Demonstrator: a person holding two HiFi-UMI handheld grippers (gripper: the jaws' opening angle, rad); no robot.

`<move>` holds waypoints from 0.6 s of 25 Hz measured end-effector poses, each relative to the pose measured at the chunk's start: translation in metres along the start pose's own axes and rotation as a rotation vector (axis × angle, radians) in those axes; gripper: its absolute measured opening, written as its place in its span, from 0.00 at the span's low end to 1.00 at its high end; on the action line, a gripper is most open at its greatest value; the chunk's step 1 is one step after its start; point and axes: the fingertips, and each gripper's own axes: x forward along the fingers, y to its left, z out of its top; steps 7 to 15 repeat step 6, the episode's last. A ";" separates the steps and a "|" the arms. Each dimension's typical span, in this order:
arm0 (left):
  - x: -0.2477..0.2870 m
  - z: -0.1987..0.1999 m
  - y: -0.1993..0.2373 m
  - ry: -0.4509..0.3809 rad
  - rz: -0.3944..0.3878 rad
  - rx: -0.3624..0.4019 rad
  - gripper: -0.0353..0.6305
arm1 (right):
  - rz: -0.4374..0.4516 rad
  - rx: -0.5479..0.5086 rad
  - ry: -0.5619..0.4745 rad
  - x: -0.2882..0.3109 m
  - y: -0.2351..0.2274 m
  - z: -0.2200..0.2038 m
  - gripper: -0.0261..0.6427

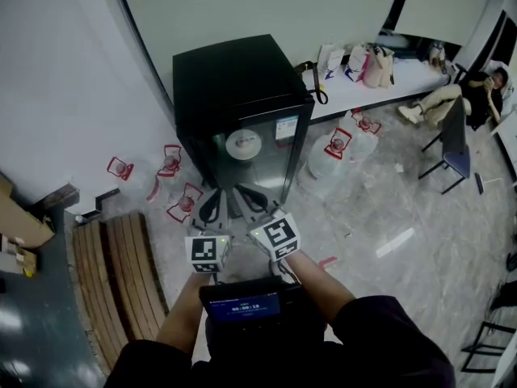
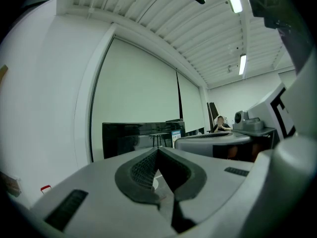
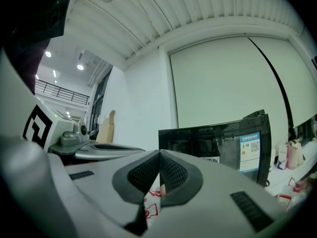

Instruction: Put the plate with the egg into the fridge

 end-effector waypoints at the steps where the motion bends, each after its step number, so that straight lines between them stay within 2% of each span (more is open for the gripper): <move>1: 0.001 0.002 0.000 -0.002 -0.001 0.001 0.06 | -0.001 -0.003 -0.003 0.000 0.000 0.001 0.05; 15: 0.005 0.005 -0.003 -0.004 -0.009 0.006 0.06 | -0.007 -0.004 -0.011 -0.002 -0.003 0.002 0.05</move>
